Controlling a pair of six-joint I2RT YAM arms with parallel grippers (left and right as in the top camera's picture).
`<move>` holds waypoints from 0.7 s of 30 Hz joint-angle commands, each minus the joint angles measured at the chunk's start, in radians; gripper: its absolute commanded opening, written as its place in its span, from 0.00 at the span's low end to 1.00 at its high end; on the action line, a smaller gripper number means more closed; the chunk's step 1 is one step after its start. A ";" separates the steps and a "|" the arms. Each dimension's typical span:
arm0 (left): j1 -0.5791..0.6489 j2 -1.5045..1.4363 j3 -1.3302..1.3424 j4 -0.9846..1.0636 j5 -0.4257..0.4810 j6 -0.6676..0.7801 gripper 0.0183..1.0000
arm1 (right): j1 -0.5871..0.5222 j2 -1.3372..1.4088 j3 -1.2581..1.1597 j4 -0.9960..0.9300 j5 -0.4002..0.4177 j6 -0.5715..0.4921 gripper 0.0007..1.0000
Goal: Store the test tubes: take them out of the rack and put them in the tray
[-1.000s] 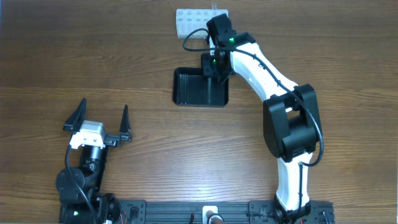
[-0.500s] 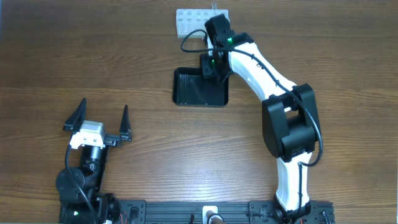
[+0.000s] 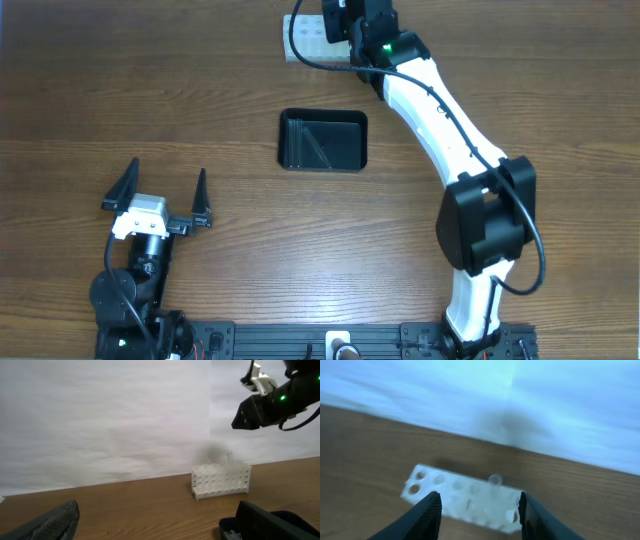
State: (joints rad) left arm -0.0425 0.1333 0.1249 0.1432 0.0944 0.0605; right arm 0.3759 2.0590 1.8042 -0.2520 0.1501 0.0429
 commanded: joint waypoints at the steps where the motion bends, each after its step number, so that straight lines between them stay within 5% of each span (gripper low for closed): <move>1: 0.007 -0.009 -0.006 0.003 0.008 0.011 1.00 | -0.031 0.066 0.003 0.034 0.040 -0.032 0.53; 21: 0.007 -0.009 -0.006 0.003 0.008 0.011 1.00 | -0.034 0.329 0.298 -0.045 0.059 -0.033 0.54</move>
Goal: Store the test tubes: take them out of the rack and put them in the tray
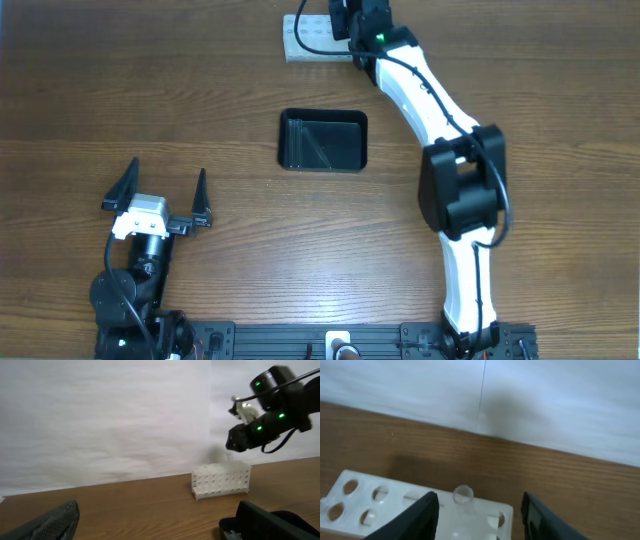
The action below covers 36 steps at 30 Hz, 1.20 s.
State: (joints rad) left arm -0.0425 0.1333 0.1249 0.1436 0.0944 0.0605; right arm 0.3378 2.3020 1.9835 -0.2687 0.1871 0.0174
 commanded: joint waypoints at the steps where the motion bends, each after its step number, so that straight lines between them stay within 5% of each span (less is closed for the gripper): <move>1: 0.007 -0.009 -0.006 0.003 0.008 0.011 1.00 | 0.004 0.106 0.142 -0.037 0.024 -0.007 0.54; 12: 0.007 -0.009 -0.006 0.003 0.008 0.011 1.00 | 0.004 0.152 0.177 -0.050 0.024 -0.007 0.52; 36: 0.007 -0.009 -0.006 0.003 0.008 0.011 1.00 | 0.013 0.152 0.177 -0.086 0.024 0.011 0.18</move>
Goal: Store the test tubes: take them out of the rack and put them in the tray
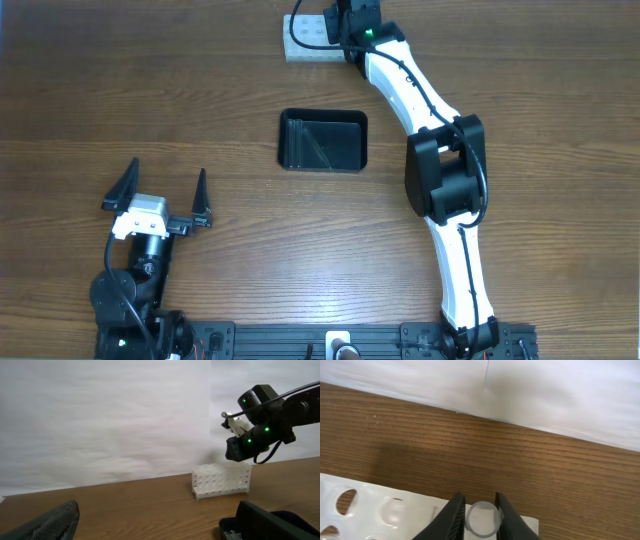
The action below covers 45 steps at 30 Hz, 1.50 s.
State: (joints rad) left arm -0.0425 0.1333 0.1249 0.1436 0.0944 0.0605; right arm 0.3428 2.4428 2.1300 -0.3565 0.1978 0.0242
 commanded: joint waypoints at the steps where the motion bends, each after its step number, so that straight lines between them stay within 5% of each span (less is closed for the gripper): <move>1: 0.007 -0.009 -0.006 0.003 0.008 0.011 1.00 | 0.008 0.011 0.031 0.003 0.013 0.005 0.17; 22: 0.007 -0.009 -0.006 0.003 0.008 0.011 1.00 | 0.011 -0.265 0.097 -0.073 0.013 -0.004 0.12; 31: 0.007 -0.009 -0.006 0.003 0.008 0.011 1.00 | 0.010 -0.485 0.096 -0.472 0.008 0.155 0.12; 37: 0.007 -0.009 -0.006 0.003 0.008 0.011 1.00 | 0.011 -0.430 0.080 -0.700 -0.167 0.190 0.09; 45: 0.007 -0.009 -0.006 0.003 0.008 0.011 1.00 | 0.014 -0.220 0.031 -0.771 -0.425 0.238 0.04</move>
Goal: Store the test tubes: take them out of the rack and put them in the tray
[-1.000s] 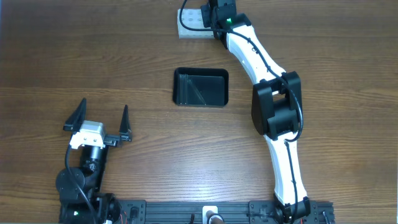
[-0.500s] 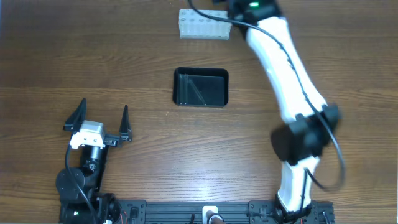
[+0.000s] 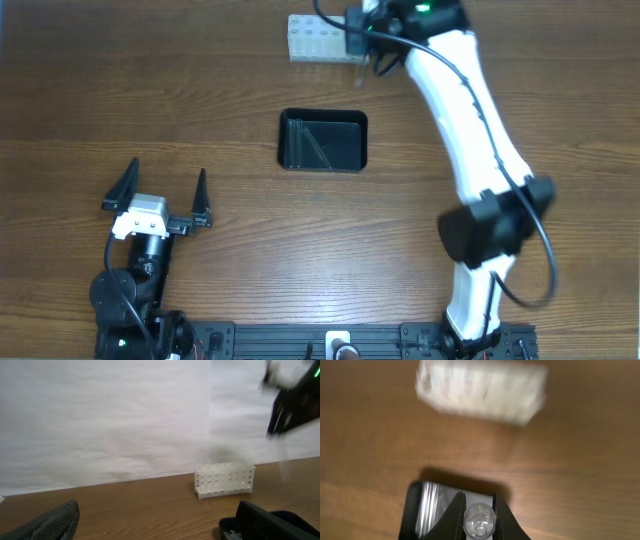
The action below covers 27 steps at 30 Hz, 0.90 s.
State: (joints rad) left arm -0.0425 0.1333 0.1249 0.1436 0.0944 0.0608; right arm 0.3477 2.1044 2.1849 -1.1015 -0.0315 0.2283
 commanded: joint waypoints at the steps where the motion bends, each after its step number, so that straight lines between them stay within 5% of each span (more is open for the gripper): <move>1: 0.007 -0.009 -0.006 0.003 0.008 0.010 1.00 | 0.010 0.146 -0.024 -0.036 -0.214 0.034 0.03; 11: 0.007 -0.009 -0.006 0.003 0.008 0.010 1.00 | 0.013 0.255 -0.024 -0.097 -0.219 0.040 0.01; 27: 0.007 -0.009 -0.006 0.003 0.008 0.010 1.00 | 0.029 0.255 -0.040 -0.156 -0.097 0.074 0.02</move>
State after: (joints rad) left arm -0.0425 0.1333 0.1249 0.1436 0.0944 0.0605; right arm 0.3603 2.3619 2.1536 -1.2541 -0.1734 0.2836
